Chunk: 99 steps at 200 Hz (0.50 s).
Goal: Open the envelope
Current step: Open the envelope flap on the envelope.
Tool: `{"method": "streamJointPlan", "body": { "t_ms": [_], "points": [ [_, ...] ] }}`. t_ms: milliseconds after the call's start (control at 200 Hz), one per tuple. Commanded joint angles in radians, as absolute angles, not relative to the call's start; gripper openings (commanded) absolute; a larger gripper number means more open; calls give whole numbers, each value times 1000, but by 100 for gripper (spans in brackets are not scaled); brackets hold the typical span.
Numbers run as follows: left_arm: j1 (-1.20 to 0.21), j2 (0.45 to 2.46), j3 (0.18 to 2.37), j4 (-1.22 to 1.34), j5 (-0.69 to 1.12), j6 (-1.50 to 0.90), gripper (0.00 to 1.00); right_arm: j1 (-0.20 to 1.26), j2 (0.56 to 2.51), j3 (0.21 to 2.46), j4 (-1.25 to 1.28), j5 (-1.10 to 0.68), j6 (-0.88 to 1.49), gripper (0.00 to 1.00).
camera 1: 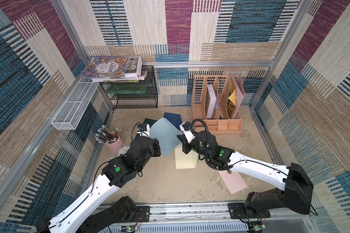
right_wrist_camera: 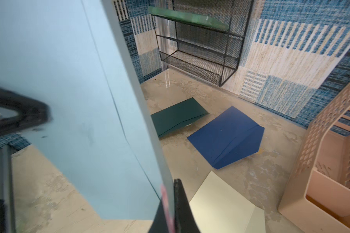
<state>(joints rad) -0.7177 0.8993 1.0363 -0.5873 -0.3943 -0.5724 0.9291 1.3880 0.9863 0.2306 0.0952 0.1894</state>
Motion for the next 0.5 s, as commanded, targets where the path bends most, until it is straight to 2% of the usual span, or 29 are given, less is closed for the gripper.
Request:
{"method": "streamJointPlan", "body": {
  "t_ms": [0, 140, 245, 401, 491],
  "points": [
    [-704, 918, 1047, -619, -423, -546, 3, 918, 1365, 986, 269, -99, 222, 0],
    [-687, 943, 1056, -617, -443, -516, 31, 917, 1346, 988, 249, -236, 256, 0],
    [-664, 968, 1062, -615, -448, -493, 42, 917, 1323, 986, 234, -332, 285, 0],
    [-622, 1007, 1078, -620, -430, -479, 51, 916, 1289, 973, 221, -443, 313, 0],
    [-598, 1019, 1078, -606, -407, -468, 52, 915, 1287, 974, 209, -526, 324, 0]
  ]
}}
